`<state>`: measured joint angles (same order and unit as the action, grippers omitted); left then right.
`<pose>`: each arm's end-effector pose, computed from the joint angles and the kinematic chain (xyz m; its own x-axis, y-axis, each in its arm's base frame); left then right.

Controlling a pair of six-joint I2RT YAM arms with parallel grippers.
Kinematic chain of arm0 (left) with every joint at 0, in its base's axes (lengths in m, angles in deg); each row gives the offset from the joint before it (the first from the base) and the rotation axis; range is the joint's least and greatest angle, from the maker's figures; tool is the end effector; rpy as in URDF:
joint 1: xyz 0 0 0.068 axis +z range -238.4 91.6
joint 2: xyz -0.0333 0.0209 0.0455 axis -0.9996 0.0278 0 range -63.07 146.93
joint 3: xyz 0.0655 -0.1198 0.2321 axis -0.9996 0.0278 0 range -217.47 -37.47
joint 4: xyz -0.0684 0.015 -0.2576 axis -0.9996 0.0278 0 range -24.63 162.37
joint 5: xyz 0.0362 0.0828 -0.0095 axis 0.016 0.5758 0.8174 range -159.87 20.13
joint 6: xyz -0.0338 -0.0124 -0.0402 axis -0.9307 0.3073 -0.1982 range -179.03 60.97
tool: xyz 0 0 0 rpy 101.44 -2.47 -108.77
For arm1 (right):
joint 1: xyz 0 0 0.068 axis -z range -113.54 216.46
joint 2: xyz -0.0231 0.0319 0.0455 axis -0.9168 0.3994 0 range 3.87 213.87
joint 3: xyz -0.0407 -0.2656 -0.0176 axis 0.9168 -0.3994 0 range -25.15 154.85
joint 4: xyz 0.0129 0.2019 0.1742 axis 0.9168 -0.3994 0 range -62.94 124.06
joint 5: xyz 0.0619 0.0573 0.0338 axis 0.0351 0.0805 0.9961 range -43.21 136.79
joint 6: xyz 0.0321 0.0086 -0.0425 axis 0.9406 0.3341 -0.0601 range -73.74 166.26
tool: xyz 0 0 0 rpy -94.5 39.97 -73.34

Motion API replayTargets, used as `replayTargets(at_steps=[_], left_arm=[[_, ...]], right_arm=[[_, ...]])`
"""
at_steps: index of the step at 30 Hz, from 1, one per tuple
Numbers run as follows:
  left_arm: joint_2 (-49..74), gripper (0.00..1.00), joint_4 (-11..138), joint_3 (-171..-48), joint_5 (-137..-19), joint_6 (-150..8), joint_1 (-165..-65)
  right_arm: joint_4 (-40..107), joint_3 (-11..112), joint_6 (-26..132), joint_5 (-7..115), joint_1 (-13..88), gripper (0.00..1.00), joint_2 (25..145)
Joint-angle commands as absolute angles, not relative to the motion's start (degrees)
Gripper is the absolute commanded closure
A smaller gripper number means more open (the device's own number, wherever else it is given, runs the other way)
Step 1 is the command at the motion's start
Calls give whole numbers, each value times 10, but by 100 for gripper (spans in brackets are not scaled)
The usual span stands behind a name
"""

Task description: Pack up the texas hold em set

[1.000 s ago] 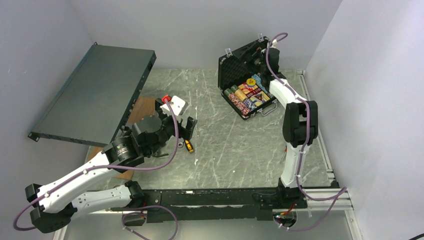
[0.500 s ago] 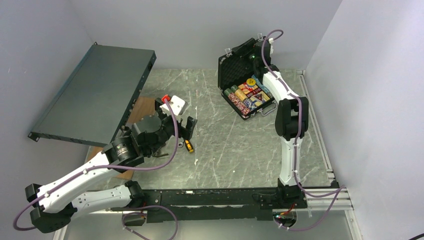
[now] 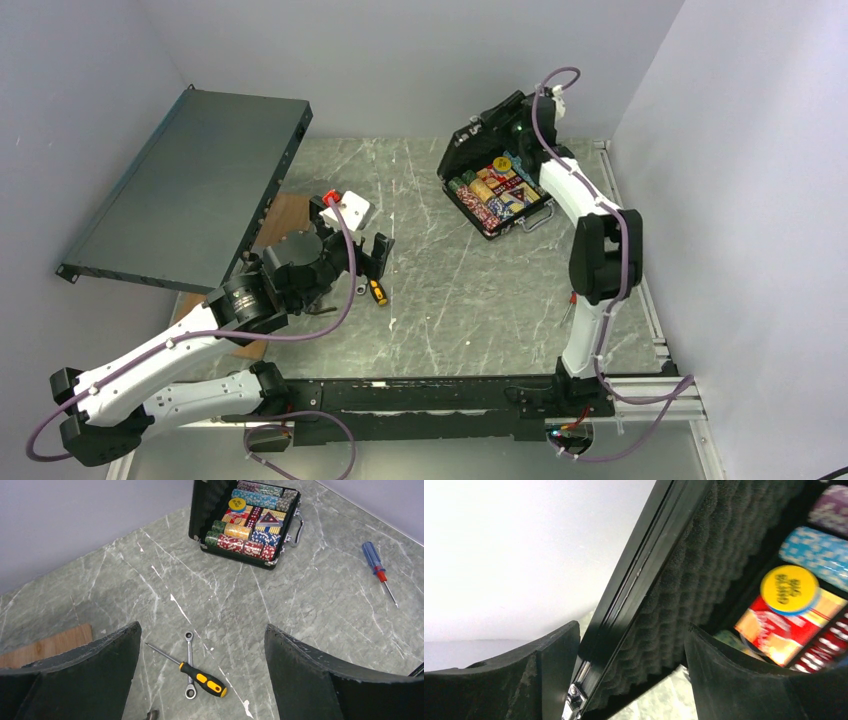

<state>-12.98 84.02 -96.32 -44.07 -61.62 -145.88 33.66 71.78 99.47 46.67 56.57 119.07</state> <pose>0.1185 -0.1571 0.3924 -0.1162 0.1065 -0.9875 0.5238 0.8513 0.0302 0.4844 0.0844 0.2923 -0.3248 0.7562 -0.5680 0.1508 0.6343 0.7582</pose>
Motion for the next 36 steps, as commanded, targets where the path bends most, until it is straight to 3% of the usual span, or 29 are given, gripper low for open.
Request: replayTargets(at_steps=[1, 7, 14, 24, 36], left_arm=[[-128, 6, 828, -975, -444, -622, -1461], [-120, 6, 833, -979, -451, -625, -1461], [-111, 5, 840, -983, -451, -625, -1461], [-101, 5, 845, -988, -454, -626, -1461], [-5, 1, 805, -967, -568, -617, -1461]], right_arm=[[295, 612, 919, 471, 587, 22, 1138], [326, 521, 924, 536, 620, 10, 1079], [351, 436, 910, 555, 633, 7, 1020], [217, 382, 770, 389, 633, 2, 966], [261, 263, 725, 264, 642, 3, 847]])
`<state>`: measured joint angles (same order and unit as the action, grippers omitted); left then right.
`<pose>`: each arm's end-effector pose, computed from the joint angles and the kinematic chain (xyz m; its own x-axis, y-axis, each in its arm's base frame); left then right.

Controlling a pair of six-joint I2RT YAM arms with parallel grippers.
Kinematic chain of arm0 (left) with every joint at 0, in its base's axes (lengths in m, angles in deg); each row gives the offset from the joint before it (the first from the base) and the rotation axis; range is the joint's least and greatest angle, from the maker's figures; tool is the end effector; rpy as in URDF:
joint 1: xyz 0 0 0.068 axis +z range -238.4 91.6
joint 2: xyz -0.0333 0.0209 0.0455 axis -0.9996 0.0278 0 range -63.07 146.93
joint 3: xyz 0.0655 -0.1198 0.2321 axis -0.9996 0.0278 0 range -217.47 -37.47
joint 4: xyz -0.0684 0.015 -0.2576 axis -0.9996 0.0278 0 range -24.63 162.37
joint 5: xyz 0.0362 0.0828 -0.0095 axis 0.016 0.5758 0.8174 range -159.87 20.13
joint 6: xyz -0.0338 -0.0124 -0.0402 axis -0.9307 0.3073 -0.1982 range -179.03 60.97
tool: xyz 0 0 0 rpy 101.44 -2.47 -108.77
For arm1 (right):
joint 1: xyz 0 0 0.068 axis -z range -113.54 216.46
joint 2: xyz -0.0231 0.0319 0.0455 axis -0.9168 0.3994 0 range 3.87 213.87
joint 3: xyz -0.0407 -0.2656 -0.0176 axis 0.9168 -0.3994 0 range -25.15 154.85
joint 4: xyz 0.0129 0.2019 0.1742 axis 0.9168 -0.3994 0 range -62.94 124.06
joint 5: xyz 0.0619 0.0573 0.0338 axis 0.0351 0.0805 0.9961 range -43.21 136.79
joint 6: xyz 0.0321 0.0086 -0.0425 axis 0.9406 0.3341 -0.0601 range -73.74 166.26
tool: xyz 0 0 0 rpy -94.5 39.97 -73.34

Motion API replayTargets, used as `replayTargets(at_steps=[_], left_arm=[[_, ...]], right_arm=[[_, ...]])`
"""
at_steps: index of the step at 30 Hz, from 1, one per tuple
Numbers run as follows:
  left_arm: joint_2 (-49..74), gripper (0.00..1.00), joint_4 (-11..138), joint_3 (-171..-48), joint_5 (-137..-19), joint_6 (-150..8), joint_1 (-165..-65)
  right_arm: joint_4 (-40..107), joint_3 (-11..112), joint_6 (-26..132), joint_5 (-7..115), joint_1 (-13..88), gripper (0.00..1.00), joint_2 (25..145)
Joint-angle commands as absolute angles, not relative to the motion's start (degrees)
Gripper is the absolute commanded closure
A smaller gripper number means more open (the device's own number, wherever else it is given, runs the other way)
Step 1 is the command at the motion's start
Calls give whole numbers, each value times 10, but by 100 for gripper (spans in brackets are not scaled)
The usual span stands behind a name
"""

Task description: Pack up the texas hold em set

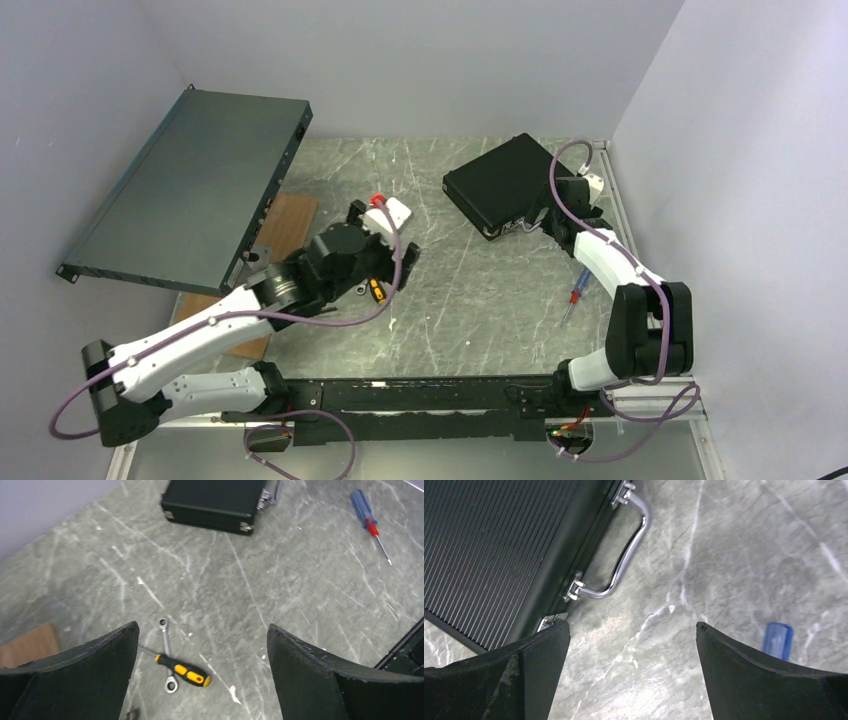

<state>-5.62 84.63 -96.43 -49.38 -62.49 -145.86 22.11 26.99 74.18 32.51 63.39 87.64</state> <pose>0.1349 -0.1882 0.3667 -0.2006 0.2092 -0.9571 0.5992 0.7991 0.0491 0.3154 0.0082 0.2170 -0.5490 0.4249 -0.7198 0.4341 0.8808 0.1889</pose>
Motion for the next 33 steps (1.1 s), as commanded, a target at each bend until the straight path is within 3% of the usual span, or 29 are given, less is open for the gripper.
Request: replayTargets(at_steps=[1, 5, 11, 15, 18, 24, 30, 33], left_arm=[[24, 5, 796, -970, -596, -609, -1461], [174, 15, 852, -1082, -710, -611, -1460], [328, 15, 808, -1200, -751, -633, -1451], [461, 17, 819, -1350, -815, -646, -1433], [549, 17, 807, -1439, -839, -664, -1413], [634, 14, 697, -1472, -882, -762, -1345], [719, 37, 536, -1487, -1004, -922, -1277], [745, 41, 507, -1493, -1024, -952, -1264]], right_arm=[[262, 263, 727, 257, 646, 4, 845], [276, 276, 731, 259, 662, 7, 840], [298, 294, 764, 359, 717, 10, 851], [307, 287, 769, 406, 733, 13, 844], [323, 260, 787, 452, 750, 21, 826], [358, 189, 795, 521, 770, 40, 782], [381, 179, 805, 592, 779, 54, 814], [403, 179, 810, 637, 780, 55, 836]])
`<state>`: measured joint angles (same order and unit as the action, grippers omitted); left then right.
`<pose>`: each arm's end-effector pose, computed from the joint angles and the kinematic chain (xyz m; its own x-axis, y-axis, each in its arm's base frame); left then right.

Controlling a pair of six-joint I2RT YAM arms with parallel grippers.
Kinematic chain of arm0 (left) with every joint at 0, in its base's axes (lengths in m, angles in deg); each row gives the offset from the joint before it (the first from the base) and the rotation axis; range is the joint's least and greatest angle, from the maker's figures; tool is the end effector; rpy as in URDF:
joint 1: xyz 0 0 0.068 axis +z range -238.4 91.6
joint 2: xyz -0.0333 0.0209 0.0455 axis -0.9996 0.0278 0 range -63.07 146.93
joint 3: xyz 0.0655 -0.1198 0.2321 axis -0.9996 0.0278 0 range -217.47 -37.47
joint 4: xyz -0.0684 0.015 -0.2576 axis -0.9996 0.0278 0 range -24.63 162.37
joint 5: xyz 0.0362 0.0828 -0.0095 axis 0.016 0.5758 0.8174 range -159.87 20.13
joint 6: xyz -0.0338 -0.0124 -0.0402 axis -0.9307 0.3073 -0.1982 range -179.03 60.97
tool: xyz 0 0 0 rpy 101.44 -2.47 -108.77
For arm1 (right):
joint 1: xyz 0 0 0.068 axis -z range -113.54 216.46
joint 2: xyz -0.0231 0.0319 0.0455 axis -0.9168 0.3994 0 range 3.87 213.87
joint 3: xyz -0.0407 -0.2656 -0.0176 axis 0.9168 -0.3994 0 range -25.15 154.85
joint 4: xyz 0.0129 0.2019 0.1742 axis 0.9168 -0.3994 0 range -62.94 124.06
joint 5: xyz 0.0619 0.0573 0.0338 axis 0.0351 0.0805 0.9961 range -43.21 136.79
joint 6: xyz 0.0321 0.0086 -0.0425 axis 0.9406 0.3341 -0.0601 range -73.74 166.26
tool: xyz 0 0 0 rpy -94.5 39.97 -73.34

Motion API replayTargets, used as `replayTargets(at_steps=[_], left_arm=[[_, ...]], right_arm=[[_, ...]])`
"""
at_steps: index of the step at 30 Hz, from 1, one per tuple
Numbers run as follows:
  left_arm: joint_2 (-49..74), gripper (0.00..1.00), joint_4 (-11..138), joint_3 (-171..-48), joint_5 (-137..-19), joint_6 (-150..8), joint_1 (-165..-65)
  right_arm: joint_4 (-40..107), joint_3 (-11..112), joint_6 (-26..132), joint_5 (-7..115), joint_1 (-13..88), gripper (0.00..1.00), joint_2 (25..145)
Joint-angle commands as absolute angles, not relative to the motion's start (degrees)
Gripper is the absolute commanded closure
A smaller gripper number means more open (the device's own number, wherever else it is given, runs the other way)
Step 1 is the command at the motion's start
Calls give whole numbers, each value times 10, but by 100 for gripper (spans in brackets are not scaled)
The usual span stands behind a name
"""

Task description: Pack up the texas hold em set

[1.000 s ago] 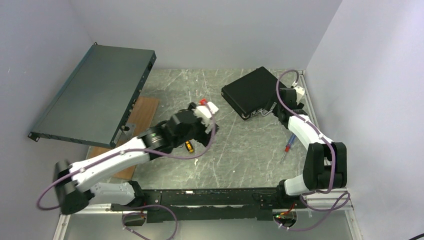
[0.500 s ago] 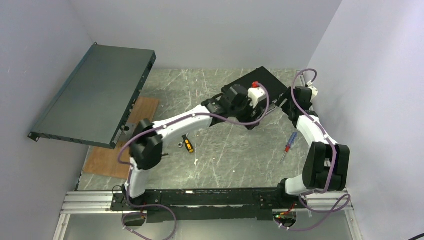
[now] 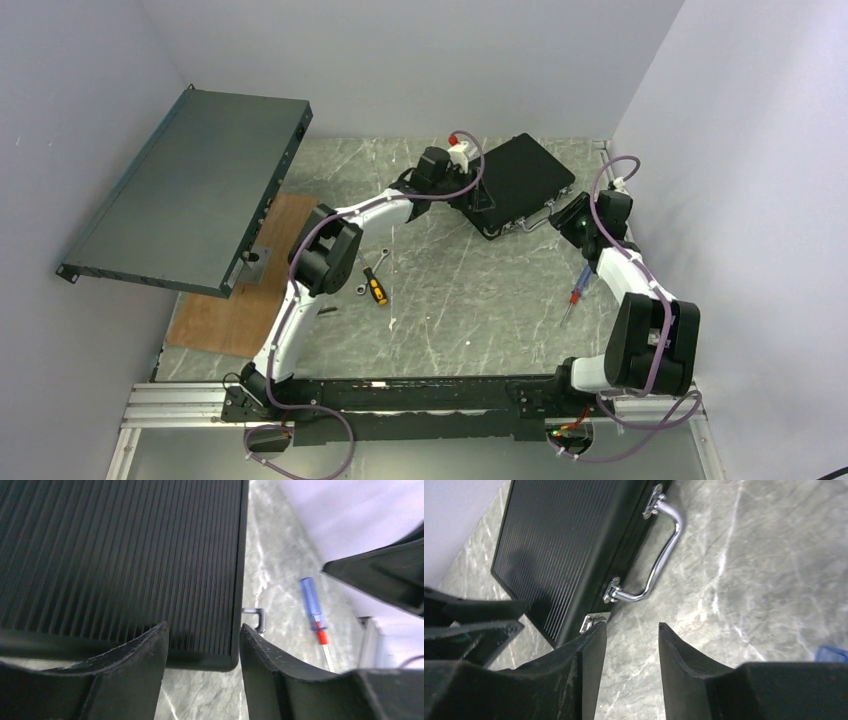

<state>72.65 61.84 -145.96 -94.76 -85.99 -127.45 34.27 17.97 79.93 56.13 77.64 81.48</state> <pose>0.4209 -0.3607 0.1911 -0.6730 0.0163 -0.7394 0.6345 0.5264 -0.5659 0.2906 -0.0515 0.2137 -0.4267 0.6419 -0.6371 0.3560 0.7668 0.5341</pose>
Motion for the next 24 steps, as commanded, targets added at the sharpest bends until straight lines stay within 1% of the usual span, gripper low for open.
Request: replayTargets(at_steps=[1, 7, 10, 12, 14, 16, 18, 24], left_arm=[[751, 42, 510, -1498, -1023, -951, -1263], [768, 42, 481, -1493, -1044, -962, -1264], [783, 43, 468, -1504, -1072, -968, -1269], [802, 43, 499, -1531, -1088, -962, -1274], [817, 45, 523, -1546, -1094, -974, -1275], [818, 49, 518, -1523, -1086, -988, -1272], [815, 54, 536, -1497, -1058, -1000, -1268], [825, 61, 599, -1484, -1052, -1014, -1257]], right_arm=[[412, 179, 814, 653, 780, 56, 842], [480, 177, 837, 723, 779, 56, 888], [502, 194, 842, 771, 776, 57, 924], [516, 200, 842, 777, 772, 57, 938], [513, 213, 839, 780, 768, 57, 948], [509, 225, 838, 785, 764, 57, 955], [510, 233, 841, 789, 760, 58, 958], [522, 248, 857, 803, 743, 74, 962]])
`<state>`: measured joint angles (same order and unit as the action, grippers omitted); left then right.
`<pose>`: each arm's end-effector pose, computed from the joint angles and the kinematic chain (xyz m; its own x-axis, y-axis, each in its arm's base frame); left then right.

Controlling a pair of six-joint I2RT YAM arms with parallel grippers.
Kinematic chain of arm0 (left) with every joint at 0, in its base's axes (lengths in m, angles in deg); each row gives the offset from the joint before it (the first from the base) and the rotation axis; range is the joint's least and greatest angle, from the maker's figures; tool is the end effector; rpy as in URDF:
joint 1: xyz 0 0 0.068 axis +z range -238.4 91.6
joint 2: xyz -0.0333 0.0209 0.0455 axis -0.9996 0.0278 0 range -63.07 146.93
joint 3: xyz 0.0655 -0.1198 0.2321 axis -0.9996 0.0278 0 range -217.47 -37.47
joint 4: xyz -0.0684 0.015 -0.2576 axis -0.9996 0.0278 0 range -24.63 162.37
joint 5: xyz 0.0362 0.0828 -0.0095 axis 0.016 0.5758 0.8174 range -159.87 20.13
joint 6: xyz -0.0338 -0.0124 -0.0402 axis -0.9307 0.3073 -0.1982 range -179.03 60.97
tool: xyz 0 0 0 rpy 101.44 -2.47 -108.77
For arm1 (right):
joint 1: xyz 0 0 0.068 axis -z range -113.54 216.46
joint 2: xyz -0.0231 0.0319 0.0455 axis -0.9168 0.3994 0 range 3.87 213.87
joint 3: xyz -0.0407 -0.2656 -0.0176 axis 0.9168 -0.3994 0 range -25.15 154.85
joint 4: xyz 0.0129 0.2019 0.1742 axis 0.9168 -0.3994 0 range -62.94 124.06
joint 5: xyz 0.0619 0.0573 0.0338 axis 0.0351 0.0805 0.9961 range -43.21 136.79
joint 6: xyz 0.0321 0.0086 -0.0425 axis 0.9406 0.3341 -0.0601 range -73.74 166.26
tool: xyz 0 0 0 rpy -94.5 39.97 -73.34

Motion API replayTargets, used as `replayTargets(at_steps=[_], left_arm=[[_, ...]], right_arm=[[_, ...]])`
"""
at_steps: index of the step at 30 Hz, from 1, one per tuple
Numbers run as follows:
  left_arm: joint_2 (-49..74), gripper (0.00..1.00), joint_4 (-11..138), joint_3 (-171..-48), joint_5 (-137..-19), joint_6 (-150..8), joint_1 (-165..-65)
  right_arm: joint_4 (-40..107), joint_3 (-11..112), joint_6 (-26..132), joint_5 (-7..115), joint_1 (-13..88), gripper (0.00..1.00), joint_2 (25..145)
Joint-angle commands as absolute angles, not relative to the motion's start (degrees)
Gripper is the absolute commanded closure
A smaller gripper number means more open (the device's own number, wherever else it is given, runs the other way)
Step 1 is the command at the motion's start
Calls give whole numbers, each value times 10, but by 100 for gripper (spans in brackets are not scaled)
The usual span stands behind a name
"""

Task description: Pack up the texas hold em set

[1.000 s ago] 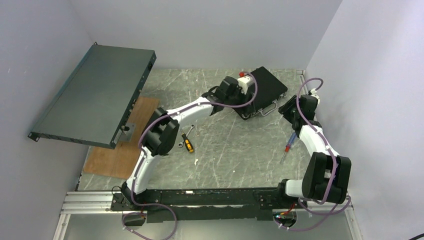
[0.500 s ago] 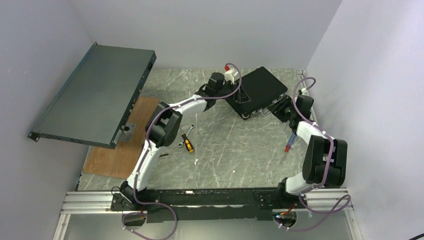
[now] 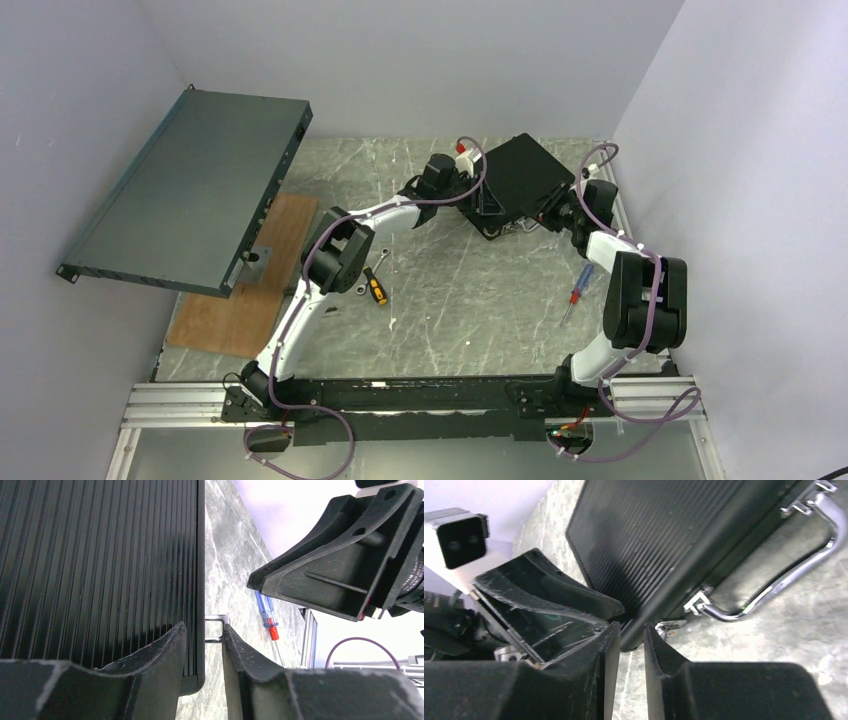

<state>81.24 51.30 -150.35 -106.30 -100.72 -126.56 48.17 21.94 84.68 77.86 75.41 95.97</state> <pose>0.4388 -0.3717 0.1551 -0.8023 -0.0503 -0.5949 0.5479 0.3336 -0.7671 0.3378 -0.0345 0.1850 -0.5864 0.6312 -0.5077 0.0768 0.6673 0.7408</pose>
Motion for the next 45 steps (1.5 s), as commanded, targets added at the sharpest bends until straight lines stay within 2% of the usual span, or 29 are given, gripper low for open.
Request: replayTargets(at_steps=[1, 6, 10, 22, 45], left_arm=[[822, 61, 599, -1478, -1051, -1013, -1258], [820, 62, 613, -1462, -1041, -1011, -1254], [822, 62, 633, -1463, -1033, -1004, -1254], [834, 64, 678, -1468, -1011, -1038, -1249], [833, 65, 688, -1463, -1021, -1042, -1244]], right_arm=[[525, 254, 860, 808, 741, 77, 968], [542, 264, 878, 836, 737, 87, 1002], [537, 250, 869, 827, 737, 92, 1006], [517, 223, 841, 815, 735, 94, 1031], [449, 194, 795, 700, 698, 99, 988]])
